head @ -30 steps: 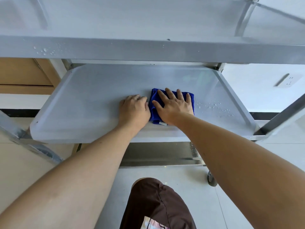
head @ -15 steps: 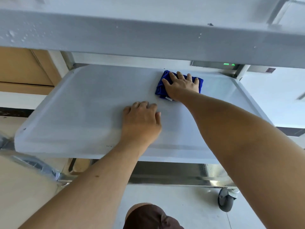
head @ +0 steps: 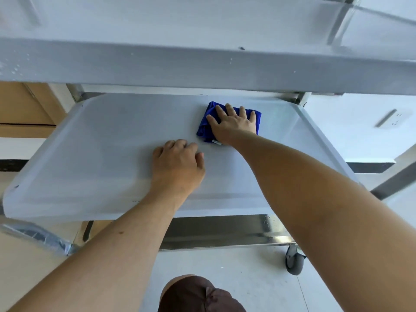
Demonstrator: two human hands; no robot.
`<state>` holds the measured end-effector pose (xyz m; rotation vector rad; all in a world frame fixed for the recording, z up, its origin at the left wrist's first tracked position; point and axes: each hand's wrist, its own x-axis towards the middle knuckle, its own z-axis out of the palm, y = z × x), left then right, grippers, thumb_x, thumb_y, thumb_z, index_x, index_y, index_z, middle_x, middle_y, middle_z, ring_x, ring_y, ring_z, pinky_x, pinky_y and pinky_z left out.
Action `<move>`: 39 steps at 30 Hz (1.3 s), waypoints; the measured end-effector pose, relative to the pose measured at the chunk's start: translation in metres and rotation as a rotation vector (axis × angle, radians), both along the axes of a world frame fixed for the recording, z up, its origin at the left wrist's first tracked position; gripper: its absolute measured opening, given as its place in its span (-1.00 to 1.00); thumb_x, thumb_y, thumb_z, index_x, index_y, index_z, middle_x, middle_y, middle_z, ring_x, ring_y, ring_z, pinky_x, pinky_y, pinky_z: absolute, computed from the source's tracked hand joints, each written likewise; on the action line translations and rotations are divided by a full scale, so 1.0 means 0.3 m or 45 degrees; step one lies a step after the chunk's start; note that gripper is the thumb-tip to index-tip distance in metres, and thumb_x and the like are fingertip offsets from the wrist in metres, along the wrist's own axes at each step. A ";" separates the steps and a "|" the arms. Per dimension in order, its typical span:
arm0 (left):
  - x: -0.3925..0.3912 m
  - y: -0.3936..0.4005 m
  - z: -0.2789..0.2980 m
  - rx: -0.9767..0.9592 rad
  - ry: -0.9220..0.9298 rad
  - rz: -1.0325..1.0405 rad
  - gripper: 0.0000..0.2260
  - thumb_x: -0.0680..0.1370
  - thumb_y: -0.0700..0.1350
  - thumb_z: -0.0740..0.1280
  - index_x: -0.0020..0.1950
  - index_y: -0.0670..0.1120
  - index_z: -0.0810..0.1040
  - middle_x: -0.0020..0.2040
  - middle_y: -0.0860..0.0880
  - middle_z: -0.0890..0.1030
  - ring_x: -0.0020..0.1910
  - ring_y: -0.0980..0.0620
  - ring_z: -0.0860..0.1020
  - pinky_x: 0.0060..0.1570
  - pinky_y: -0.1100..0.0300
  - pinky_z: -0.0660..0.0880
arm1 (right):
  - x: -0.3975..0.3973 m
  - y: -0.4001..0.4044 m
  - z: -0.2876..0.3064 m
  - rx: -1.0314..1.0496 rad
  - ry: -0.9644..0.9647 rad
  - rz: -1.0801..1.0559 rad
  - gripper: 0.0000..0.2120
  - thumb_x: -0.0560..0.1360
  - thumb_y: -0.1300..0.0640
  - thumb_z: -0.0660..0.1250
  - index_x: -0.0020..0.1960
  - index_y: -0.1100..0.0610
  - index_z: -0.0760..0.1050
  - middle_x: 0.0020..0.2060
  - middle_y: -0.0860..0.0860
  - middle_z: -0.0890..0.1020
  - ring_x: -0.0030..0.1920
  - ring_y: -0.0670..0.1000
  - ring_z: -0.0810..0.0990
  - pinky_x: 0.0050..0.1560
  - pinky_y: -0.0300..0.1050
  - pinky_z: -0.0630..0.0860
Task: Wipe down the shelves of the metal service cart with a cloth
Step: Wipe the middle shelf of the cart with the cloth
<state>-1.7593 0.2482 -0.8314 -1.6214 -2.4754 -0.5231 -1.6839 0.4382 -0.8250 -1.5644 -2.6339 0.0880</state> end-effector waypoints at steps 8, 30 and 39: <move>0.008 0.006 0.011 -0.020 0.003 0.000 -0.63 0.55 0.19 0.16 0.06 -0.03 0.61 0.07 -0.03 0.61 0.15 -0.10 0.50 0.13 -0.01 0.41 | 0.161 -0.176 -0.020 -0.034 0.028 -0.001 -0.34 0.55 -0.37 -0.22 0.60 -0.18 -0.03 0.62 -0.07 0.03 0.59 0.22 -0.08 0.49 0.32 -0.21; 0.149 0.079 0.091 -0.202 0.041 0.042 -0.71 0.53 -0.01 0.25 0.19 -0.06 0.58 0.19 -0.10 0.58 0.23 -0.16 0.47 0.19 0.00 0.40 | 0.691 -0.315 -0.001 -0.075 -0.027 -0.304 -0.30 0.48 -0.44 -0.28 0.58 -0.26 -0.06 0.61 -0.16 0.02 0.60 0.16 -0.10 0.42 0.44 -0.26; 0.426 0.148 0.032 -0.022 -0.057 -0.256 -0.72 0.53 -0.05 0.20 0.14 -0.06 0.61 0.13 -0.10 0.58 0.12 -0.18 0.47 0.08 0.01 0.41 | 0.682 -0.208 -0.020 -0.046 -0.021 -0.282 -0.28 0.45 -0.45 -0.30 0.58 -0.26 -0.08 0.61 -0.13 0.02 0.60 0.17 -0.11 0.41 0.46 -0.26</move>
